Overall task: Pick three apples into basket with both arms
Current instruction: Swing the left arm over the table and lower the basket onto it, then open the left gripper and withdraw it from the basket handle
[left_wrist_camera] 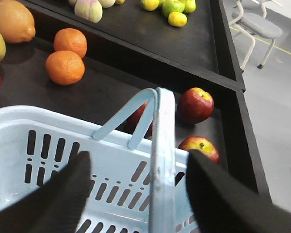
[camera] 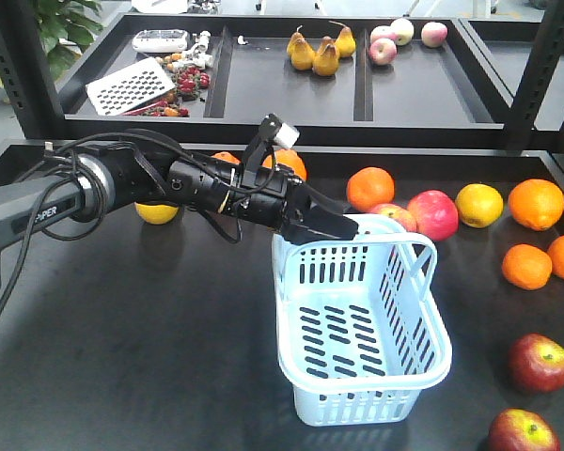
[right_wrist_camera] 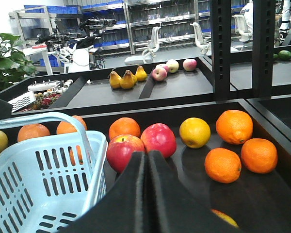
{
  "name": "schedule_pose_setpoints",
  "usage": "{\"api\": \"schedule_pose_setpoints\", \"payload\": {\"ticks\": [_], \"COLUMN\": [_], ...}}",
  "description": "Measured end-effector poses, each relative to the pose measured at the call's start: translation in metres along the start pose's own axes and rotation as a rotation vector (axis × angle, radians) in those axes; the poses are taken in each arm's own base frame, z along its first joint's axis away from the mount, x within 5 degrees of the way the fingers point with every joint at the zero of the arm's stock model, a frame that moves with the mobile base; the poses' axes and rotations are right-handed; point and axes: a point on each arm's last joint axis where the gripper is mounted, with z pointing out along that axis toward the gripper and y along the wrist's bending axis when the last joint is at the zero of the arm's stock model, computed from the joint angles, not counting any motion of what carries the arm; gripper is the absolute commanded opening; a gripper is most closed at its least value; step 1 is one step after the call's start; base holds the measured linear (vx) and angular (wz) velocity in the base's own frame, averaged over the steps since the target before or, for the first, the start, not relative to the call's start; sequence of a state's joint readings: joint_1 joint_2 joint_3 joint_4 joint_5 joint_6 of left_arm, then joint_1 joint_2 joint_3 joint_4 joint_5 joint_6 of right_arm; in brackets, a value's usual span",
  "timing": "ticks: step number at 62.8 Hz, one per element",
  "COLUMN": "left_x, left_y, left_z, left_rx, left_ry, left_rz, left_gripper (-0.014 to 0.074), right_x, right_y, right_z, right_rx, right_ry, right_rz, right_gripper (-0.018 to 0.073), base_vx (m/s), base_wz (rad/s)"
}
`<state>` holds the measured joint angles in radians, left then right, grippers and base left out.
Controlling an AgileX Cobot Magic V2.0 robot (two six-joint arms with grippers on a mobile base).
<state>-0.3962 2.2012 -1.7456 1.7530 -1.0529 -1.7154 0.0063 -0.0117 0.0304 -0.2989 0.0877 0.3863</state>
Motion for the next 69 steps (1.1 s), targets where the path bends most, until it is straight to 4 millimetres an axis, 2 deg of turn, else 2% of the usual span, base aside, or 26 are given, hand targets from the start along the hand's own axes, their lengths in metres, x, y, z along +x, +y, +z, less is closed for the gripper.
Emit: {"api": "schedule_pose_setpoints", "payload": {"ticks": [10,18,26,38,45,56,62,69], "left_x": [-0.006,-0.023,-0.046,-0.08,-0.097,-0.121,-0.125,-0.117], "left_y": [-0.006,-0.02,-0.039,-0.065,-0.079,-0.117,-0.139,-0.165], "left_z": [-0.004,-0.019,-0.045,-0.096,-0.129,-0.175,-0.194,-0.209], "left_rx": [0.011,0.045,0.082,0.044,-0.006,-0.069,-0.098,-0.12], "left_ry": [-0.007,-0.026,-0.051,-0.121,-0.169,-0.237,-0.261,-0.269], "left_rz": [-0.04,-0.054,-0.081,-0.07,-0.038,0.031,0.064,0.069], "left_gripper": [0.0533,0.0462,0.0304,-0.001,-0.0009,-0.0008,-0.0008,-0.0008], "right_x": [0.0,0.0,0.0,0.0,0.0,0.0,0.0,0.0], "right_y": [0.0,0.0,0.0,0.0,0.0,0.0,0.0,0.0], "right_z": [0.0,0.0,0.0,0.0,0.0,0.0,0.0,0.0], "right_rx": [0.0,0.0,0.0,0.0,0.0,0.0,0.0,0.0], "right_ry": [0.0,0.0,0.0,0.0,0.0,0.0,0.0,0.0], "right_rz": [0.0,0.0,0.0,0.0,0.0,0.0,0.0,0.0], "right_gripper": [-0.0004,-0.0004,-0.0004,-0.0004,-0.0004,-0.0004,-0.0004,-0.0004], "base_vx": [0.0,0.0,0.0,0.0,0.0,0.0,0.0,0.0], "base_wz": [0.0,0.0,0.0,0.0,0.0,0.0,0.0,0.0]}}
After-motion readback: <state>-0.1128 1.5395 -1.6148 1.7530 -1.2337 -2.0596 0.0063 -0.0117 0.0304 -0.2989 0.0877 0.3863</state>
